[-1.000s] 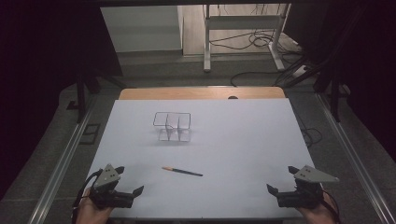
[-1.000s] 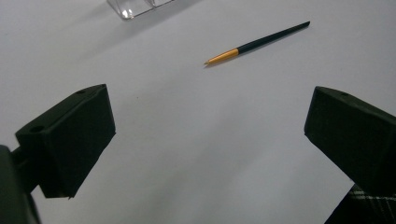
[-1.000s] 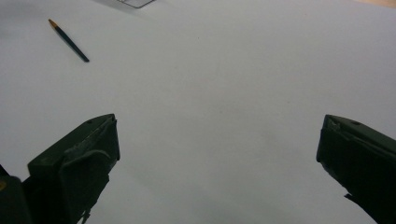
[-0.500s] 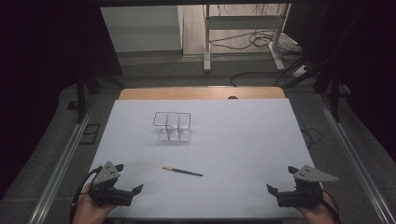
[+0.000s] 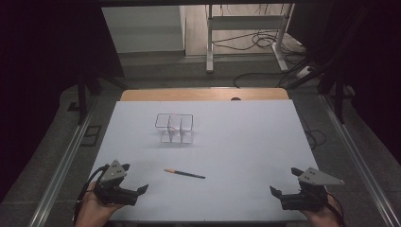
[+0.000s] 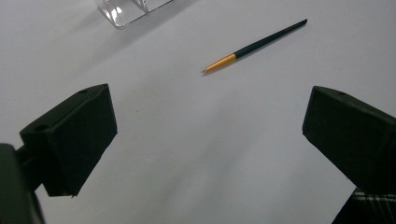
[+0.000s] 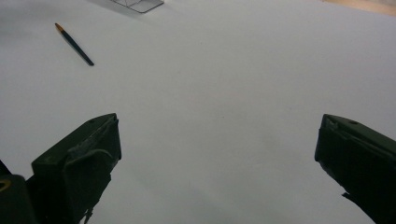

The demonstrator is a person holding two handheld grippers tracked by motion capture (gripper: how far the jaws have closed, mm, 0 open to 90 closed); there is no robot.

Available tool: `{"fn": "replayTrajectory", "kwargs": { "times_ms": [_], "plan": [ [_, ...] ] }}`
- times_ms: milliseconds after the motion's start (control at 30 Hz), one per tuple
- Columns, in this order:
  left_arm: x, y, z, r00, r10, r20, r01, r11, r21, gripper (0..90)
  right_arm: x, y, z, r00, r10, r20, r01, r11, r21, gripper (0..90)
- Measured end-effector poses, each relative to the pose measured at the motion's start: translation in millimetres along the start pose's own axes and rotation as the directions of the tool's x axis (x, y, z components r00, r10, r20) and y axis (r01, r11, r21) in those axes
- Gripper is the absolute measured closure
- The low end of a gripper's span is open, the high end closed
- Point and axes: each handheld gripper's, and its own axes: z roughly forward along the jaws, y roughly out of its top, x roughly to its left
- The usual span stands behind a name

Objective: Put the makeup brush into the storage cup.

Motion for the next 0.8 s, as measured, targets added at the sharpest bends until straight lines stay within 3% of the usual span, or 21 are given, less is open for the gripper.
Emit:
{"fn": "replayTrajectory", "kwargs": {
  "times_ms": [367,800],
  "plan": [
    [1.3,10.7,4.1,0.9995,0.023,0.024,-0.023,0.9996,0.013,5.0,-0.5,-0.6,1.2,1.0000,0.002,0.000,-0.002,1.000,0.016,0.9],
    [-1.5,23.9,15.0,0.9964,0.075,0.039,-0.078,0.9949,0.065,5.7,0.9,0.1,0.9,0.9999,-0.006,0.010,0.006,1.000,0.020,1.6]
  ]
}}
